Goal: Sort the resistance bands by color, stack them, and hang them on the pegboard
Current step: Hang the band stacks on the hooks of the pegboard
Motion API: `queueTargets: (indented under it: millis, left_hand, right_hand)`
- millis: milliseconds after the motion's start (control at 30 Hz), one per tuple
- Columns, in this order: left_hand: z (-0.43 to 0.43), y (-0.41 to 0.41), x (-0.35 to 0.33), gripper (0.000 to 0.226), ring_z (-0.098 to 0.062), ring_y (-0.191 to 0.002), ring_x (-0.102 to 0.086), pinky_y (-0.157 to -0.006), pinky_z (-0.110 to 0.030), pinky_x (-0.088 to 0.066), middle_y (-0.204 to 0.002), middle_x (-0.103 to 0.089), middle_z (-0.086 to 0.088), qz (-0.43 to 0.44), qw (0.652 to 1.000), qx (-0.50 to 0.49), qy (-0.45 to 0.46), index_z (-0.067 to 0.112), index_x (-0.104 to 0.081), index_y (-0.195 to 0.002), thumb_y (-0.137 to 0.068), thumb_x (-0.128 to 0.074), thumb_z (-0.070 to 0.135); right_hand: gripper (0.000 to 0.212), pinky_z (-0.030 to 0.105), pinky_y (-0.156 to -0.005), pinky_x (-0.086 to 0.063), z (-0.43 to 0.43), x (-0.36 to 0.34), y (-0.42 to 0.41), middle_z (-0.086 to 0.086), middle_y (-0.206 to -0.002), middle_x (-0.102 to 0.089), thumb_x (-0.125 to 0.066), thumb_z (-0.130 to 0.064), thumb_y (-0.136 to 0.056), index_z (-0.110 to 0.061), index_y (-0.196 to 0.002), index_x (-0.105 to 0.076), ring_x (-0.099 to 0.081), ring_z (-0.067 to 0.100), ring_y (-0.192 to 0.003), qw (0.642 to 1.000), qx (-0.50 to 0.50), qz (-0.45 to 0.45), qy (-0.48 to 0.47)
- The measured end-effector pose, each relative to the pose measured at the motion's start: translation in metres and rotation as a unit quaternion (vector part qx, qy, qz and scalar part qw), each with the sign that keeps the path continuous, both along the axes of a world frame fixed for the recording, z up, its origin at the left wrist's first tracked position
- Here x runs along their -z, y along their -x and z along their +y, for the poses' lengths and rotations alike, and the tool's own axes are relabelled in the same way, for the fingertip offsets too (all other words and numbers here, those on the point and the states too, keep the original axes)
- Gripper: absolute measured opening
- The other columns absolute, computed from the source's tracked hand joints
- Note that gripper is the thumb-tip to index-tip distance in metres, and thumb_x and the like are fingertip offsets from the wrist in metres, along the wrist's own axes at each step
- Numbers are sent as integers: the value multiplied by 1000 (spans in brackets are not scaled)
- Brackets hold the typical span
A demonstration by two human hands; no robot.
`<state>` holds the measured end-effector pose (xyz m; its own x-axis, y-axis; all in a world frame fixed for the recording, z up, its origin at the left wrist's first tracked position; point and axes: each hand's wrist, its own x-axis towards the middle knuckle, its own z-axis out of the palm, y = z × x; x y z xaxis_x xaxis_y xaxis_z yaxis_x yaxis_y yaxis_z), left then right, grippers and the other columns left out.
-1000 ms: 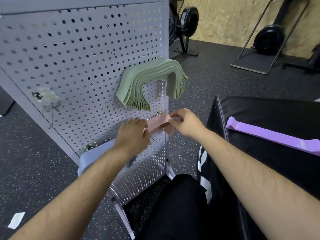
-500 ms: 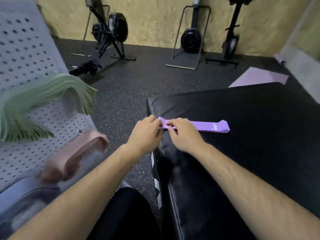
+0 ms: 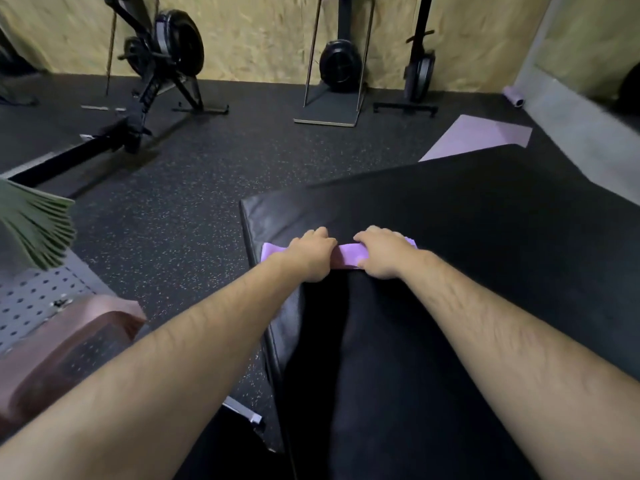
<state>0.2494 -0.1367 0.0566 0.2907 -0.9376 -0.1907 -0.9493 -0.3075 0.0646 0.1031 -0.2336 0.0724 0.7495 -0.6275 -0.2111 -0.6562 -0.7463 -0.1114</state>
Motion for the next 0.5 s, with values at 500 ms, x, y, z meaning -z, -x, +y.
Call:
queueTargets:
  millis: [500]
  left_hand:
    - [47,29,-38,26,-37,-95,-56,-73,-42,-41,-97,-50,-6,43,986,30,157,18,-36,-94,-87,-60,19]
  right_hand:
    - [22,36,-82,-41,55,-39,28,-1,-96,-50,-59,-28,-92,-19,-106,-45,-48,24,-92,990,-51,-100,82]
